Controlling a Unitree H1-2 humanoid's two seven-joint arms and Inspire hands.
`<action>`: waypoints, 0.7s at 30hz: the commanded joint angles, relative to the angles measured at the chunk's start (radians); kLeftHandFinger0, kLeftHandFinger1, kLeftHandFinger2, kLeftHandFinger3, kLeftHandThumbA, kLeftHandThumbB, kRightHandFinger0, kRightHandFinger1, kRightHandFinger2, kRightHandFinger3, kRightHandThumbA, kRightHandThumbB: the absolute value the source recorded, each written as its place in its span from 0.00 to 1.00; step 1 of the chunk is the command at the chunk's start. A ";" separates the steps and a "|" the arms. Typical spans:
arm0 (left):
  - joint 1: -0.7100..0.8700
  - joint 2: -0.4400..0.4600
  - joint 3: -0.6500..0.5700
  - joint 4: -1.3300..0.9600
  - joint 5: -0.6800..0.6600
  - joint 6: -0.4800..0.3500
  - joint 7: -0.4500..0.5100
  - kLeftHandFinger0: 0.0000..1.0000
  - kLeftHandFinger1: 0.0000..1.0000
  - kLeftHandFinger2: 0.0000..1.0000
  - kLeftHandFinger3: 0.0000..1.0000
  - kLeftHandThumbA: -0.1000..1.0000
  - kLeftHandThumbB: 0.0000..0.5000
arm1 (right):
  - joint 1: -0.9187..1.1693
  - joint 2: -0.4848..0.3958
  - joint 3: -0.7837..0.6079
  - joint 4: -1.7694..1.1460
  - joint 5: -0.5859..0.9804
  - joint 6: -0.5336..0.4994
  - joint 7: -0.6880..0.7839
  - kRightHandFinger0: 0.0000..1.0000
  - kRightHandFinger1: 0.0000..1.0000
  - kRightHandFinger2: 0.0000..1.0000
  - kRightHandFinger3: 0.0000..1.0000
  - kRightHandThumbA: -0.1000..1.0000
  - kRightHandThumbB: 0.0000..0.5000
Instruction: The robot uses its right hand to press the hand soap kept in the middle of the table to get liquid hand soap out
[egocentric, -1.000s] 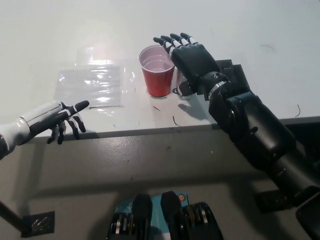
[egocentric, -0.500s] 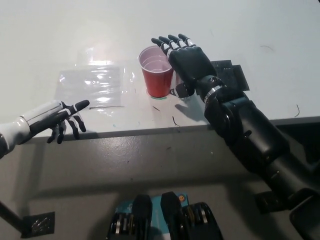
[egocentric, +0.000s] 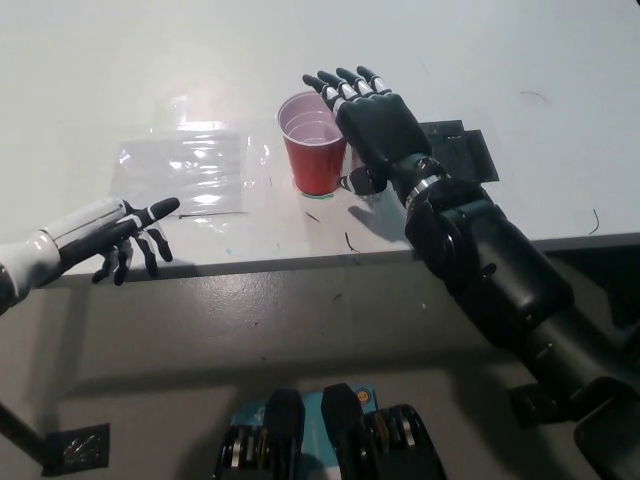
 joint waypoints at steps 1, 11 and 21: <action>-0.053 0.037 0.020 -0.014 -0.004 -0.001 -0.007 0.11 0.20 0.38 0.63 1.00 0.45 | 0.156 0.012 0.060 0.136 0.027 0.019 0.172 1.00 1.00 1.00 1.00 1.00 0.80; -0.013 0.037 0.013 -0.025 -0.003 0.001 -0.010 0.14 0.22 0.37 0.62 1.00 0.45 | 0.109 -0.044 -0.006 -0.068 0.060 -0.010 0.158 1.00 1.00 1.00 1.00 1.00 0.66; 0.031 0.034 0.010 -0.036 0.001 -0.004 -0.005 0.16 0.22 0.37 0.62 1.00 0.41 | -0.140 -0.112 -0.136 -0.256 0.094 0.050 0.220 1.00 1.00 1.00 1.00 1.00 0.75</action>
